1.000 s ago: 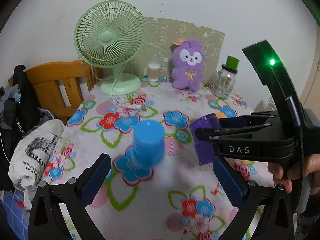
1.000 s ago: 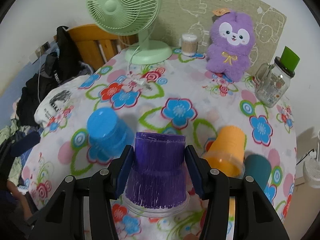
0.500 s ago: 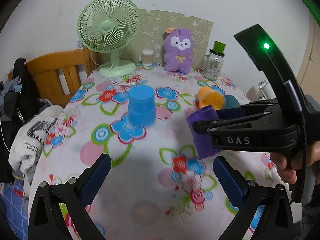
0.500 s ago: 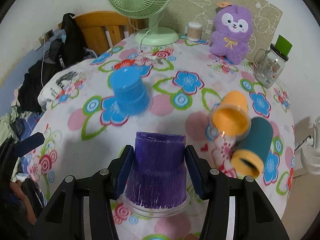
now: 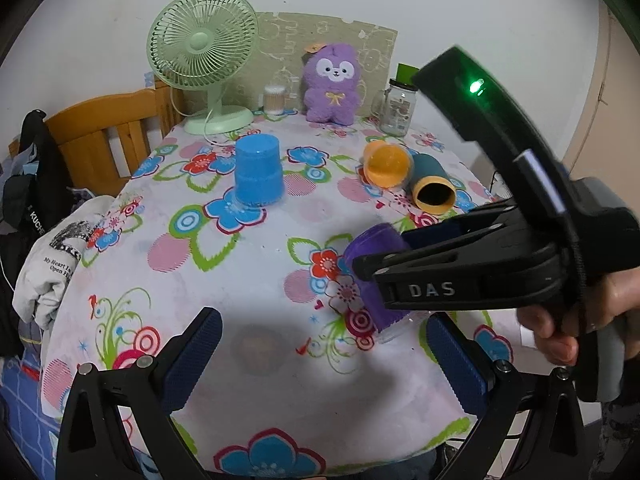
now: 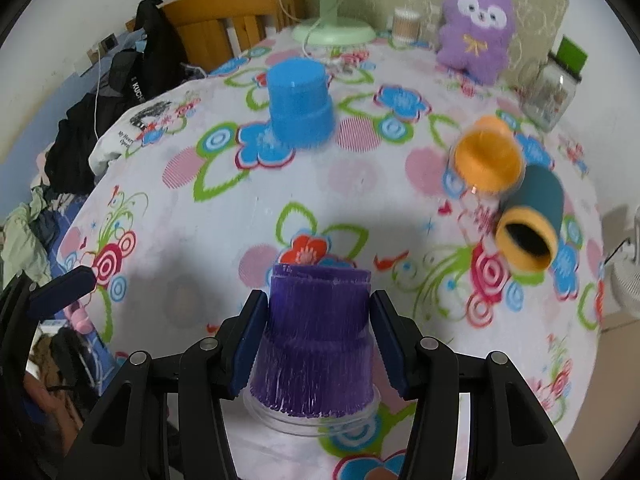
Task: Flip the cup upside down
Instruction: 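Carry the purple cup with the right gripper toward the left gripper, then close the left gripper on the purple cup while the right gripper releases it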
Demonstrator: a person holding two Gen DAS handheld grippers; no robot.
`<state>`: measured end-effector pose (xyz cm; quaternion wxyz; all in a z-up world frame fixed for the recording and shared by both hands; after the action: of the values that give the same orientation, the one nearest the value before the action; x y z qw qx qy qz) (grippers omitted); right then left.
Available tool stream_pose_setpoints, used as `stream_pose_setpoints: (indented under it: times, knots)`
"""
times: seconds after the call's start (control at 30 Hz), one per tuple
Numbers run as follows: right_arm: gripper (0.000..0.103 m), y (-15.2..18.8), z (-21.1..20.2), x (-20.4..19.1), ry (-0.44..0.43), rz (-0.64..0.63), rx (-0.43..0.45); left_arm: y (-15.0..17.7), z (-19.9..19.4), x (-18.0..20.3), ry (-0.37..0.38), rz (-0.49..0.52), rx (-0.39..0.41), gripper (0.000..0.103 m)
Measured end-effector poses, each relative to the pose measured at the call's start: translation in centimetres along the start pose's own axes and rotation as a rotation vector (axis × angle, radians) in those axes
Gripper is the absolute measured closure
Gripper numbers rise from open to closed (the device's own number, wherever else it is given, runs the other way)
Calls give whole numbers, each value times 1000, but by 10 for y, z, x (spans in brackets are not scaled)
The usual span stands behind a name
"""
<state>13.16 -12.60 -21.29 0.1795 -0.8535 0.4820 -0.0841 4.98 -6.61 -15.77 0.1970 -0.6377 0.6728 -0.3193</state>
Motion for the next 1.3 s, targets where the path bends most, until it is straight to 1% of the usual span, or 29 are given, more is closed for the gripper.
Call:
stream_pose_setpoints:
  times: [0.2,0.27,0.33,0.4,0.47,0.57,0.7,0.8,0.93,1.03,1.07,1.17,1.3]
  knots:
    - [45,6,10,-1,-3,7,-27,0,2,-3,-2,-12,-6,0]
    - [30,4,9,0,-1,8,-26,-1,2,-4,3,-19,-9,0]
    - [23,2,6,2,-6,14,-19,-2,3,-5,5,-25,-8,0]
    - [23,-2,2,4,-12,14,-10,-4,3,-5,3,-25,-7,0]
    - [22,-5,-3,6,-18,14,1,-7,2,-4,17,-30,-9,0]
    - [22,-12,-15,14,-19,29,38,-14,3,0,29,-32,-9,0]
    - [22,-19,-44,39,17,61,119,-31,10,5,46,-46,-7,0]
    - [18,-18,-66,67,41,103,176,-47,20,12,73,-83,-7,0]
    - [18,-9,-78,98,49,146,212,-59,48,23,96,-159,-57,0]
    - [18,-2,-76,122,69,201,221,-57,74,39,160,-193,-132,0]
    - [18,1,-74,129,63,216,220,-56,82,43,163,-207,-155,0]
    - [18,8,-68,149,18,261,221,-54,99,47,158,-248,-189,0]
    - [18,12,-66,165,1,293,237,-52,118,41,165,-348,-236,0]
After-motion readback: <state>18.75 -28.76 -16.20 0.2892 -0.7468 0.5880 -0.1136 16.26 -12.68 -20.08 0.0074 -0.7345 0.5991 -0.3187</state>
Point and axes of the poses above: each gripper's, at about its wrist camera, not at the fingertips, and z roughly the way its jaws point, x to its right, y to its underside, the point moved 9 cm from there along z, roughly the way its jaws point, and after that the axes turned 1 degree about y, right-handed, at the moved point
